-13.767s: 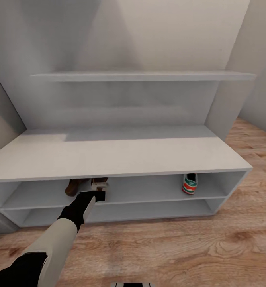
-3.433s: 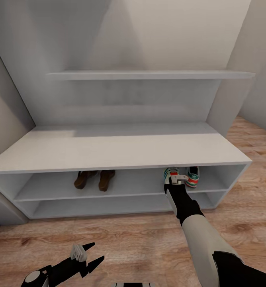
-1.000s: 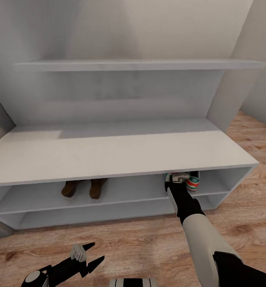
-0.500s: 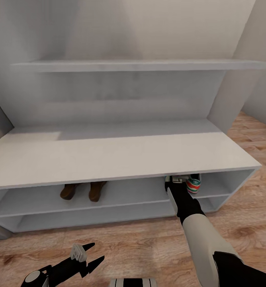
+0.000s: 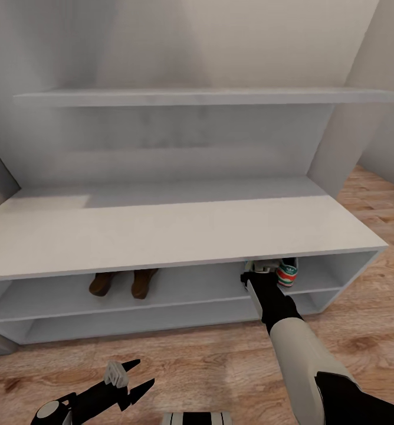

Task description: Pick up the two gym shoes and the two sandals from the corridor floor and place them onto the hallstand (shoe rack) in the corridor, making sure they are on the rack and not on the floor. Arrange them so the two gym shoes are next to each other and the two sandals are next to each other.

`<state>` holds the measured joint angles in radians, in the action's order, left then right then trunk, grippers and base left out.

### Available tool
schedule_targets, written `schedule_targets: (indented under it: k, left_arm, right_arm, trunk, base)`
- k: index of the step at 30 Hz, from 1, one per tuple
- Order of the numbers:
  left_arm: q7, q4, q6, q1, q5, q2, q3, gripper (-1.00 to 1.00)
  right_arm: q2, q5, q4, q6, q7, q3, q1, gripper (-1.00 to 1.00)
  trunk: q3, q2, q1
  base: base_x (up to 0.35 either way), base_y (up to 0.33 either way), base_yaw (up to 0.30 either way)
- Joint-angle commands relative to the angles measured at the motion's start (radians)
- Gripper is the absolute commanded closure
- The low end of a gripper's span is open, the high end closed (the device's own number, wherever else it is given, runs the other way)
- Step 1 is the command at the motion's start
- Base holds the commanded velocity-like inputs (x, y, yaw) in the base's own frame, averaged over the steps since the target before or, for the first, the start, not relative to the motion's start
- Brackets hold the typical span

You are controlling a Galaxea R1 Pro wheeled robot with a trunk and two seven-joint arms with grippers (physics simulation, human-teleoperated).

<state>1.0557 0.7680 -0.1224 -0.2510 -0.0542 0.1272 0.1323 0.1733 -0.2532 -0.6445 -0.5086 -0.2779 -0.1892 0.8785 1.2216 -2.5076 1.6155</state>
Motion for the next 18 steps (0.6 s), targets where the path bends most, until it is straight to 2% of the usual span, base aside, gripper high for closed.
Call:
schedule_targets:
  k: [1, 6, 18]
  left_arm:
    - [0.003, -0.001, -0.006, -0.001, -0.001, 0.0, 0.0, -1.0]
    - [0.003, -0.001, -0.007, -0.001, -0.001, 0.0, 0.0, -1.0]
    - [0.004, 0.0, -0.007, 0.0, -0.001, 0.0, 0.0, -1.0]
  right_arm:
    - [0.001, -0.008, -0.001, -0.005, 0.002, -0.004, 0.0, -1.0]
    - [0.001, -0.008, -0.001, -0.005, 0.002, -0.004, 0.0, -1.0]
    - [0.001, -0.008, -0.001, -0.005, 0.002, -0.004, 0.0, -1.0]
  trunk:
    - [0.001, 0.0, 0.0]
    - [0.001, 0.0, 0.0]
    - [0.001, 0.0, 0.0]
  base:
    - [-0.036, 0.0, 0.0]
    - [-0.198, 0.0, 0.0]
    - [-0.317, 0.0, 0.0]
